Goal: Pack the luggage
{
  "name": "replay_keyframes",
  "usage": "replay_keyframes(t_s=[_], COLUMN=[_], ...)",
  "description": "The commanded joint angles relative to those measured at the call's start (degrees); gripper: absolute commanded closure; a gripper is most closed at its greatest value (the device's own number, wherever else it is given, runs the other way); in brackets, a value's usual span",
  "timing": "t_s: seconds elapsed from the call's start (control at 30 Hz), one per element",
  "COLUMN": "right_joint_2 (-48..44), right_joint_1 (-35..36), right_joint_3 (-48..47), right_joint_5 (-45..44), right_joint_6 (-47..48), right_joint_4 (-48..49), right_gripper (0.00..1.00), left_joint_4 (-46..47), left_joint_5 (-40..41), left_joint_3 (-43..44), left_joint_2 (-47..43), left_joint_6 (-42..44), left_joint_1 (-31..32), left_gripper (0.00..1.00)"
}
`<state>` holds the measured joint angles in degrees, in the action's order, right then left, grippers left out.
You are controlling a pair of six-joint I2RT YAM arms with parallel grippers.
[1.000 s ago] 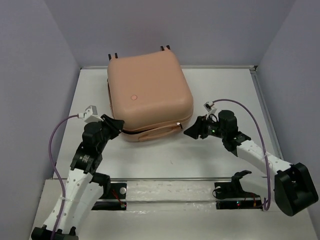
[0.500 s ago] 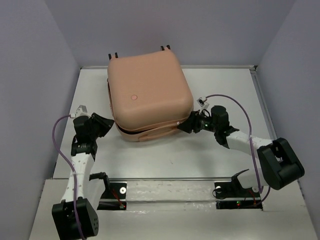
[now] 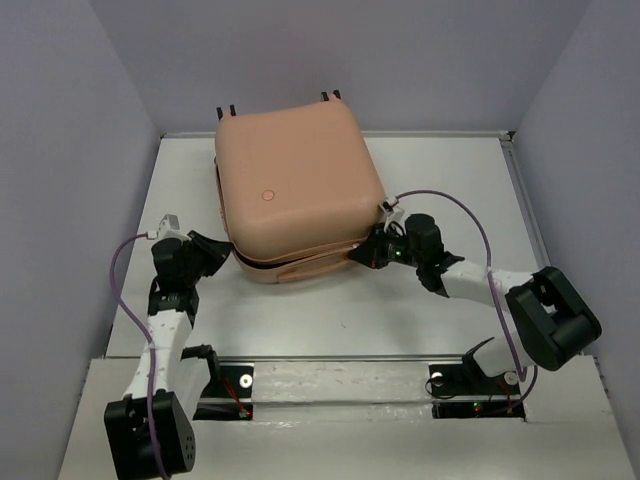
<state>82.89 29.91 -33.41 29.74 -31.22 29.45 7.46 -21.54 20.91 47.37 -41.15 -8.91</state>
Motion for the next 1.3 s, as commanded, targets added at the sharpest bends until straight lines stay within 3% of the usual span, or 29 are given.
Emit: replay_keyframes(t_s=[0.0,0.17,0.2,0.27,0.43,0.6,0.83,0.9,1.07,1.13,1.17,1.2,1.27], right_joint_2=[-4.6,-9.1,-9.0,-7.6,7.0,18.8,26.3,28.3,20.5,15.1,13.3,11.6,5.5], right_joint_1=[6.6,17.1,19.3,26.1,39.2,45.1,45.8,45.8,45.8,45.8,45.8,45.8,45.8], right_joint_3=[-3.8,-7.5,-8.6,-11.7,-29.6,-45.7,-54.4,-57.2,-46.0,-40.5,-39.2,-38.3,-36.1], right_joint_5=[-8.5,-25.2,-27.4,-34.2,-40.5,-40.7,-25.8,-27.9,-24.8,-25.6,-25.9,-25.9,-26.1], right_joint_6=[5.4,9.9,10.4,11.4,13.7,16.2,17.0,17.9,16.7,14.5,13.8,12.6,11.5], right_joint_4=[-1.7,-12.7,-14.4,-19.2,-27.0,-29.3,-19.8,-20.0,-16.3,-22.0,-24.9,-27.6,-33.8], right_gripper=[0.93,0.93,0.93,0.93,0.93,0.93,0.93,0.93,0.93,0.58,0.24,0.15,0.07], left_joint_4=[3.9,9.6,10.7,13.2,16.1,13.5,16.1,15.7,15.9,12.9,11.7,9.6,8.5], left_joint_5=[1.1,8.2,9.3,12.0,16.0,15.5,13.5,13.3,14.7,16.3,18.0,18.8,20.2], left_joint_3=[-3.2,-3.2,-3.0,-2.0,-0.4,-1.7,-7.8,-8.9,-10.9,-9.7,-9.2,-8.4,-8.0], left_joint_2=[1.1,6.6,6.6,9.2,11.2,7.1,1.3,1.6,-1.2,-3.0,-4.0,-4.5,-5.1], left_joint_6=[-2.3,-7.5,-8.6,-11.3,-15.2,-14.5,-13.7,-13.8,-14.9,-14.4,-13.6,-13.2,-12.0], left_joint_1=[4.7,20.9,20.9,26.9,35.6,35.8,35.6,35.7,35.8,35.7,35.8,35.7,35.7], left_gripper=[0.75,0.83,0.84,0.91,0.94,0.94,0.94,0.94,0.94,0.94,0.94,0.94,0.94])
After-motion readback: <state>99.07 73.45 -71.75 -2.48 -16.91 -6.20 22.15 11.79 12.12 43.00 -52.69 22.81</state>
